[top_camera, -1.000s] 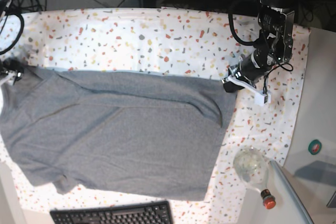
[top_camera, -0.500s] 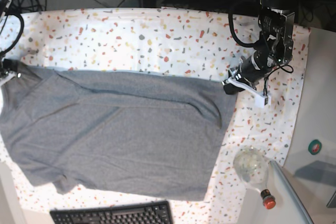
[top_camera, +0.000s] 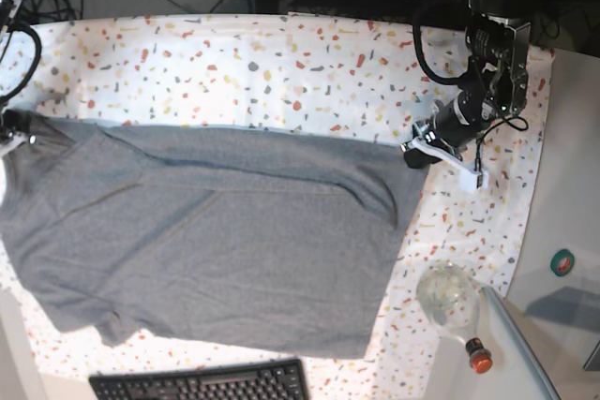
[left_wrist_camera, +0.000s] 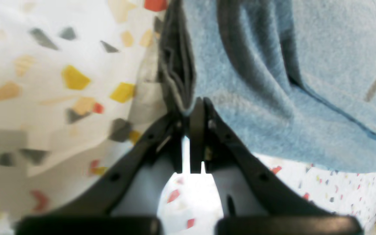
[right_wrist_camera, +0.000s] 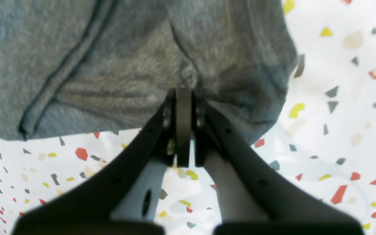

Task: Layout the t-shirt on the table in an organized manner, then fold the t-shirt properly
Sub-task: 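Drag the shirt edge with the right gripper away from the left gripper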

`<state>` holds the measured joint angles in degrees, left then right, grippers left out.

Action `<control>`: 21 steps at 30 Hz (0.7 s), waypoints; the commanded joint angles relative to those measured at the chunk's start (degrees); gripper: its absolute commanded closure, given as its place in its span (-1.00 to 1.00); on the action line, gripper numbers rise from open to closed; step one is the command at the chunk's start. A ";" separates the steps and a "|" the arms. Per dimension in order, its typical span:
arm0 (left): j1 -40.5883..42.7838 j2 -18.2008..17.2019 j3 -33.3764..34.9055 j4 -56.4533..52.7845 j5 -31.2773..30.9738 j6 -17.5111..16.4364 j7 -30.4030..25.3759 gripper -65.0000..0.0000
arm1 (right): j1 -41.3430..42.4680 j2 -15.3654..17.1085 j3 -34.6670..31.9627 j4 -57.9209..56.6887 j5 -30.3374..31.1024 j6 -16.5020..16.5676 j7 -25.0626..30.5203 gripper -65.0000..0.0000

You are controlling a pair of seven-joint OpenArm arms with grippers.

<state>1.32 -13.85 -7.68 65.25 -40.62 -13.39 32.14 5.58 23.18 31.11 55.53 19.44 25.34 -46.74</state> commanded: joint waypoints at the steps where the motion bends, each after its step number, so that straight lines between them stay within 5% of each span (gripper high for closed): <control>1: -0.40 -1.23 -0.45 0.99 -0.48 -0.20 -1.06 1.00 | 1.58 1.66 0.14 0.78 0.56 0.20 0.63 1.00; 9: -0.14 -1.49 -0.54 1.08 -0.48 -0.20 -1.06 1.00 | 2.46 1.66 -0.04 0.78 0.47 0.20 0.72 1.00; 16: -0.22 -2.46 -0.36 1.08 -0.48 -0.20 -0.98 1.00 | 2.72 3.15 -10.85 0.69 -1.46 0.11 5.64 1.00; 21: -0.14 -3.69 -0.27 1.08 -0.57 -0.20 -0.98 1.00 | 4.31 2.80 -11.03 0.69 -5.33 0.02 5.91 1.00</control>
<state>1.78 -16.86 -7.73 65.28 -40.62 -13.37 32.34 8.56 24.62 19.73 55.35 14.02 25.32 -41.74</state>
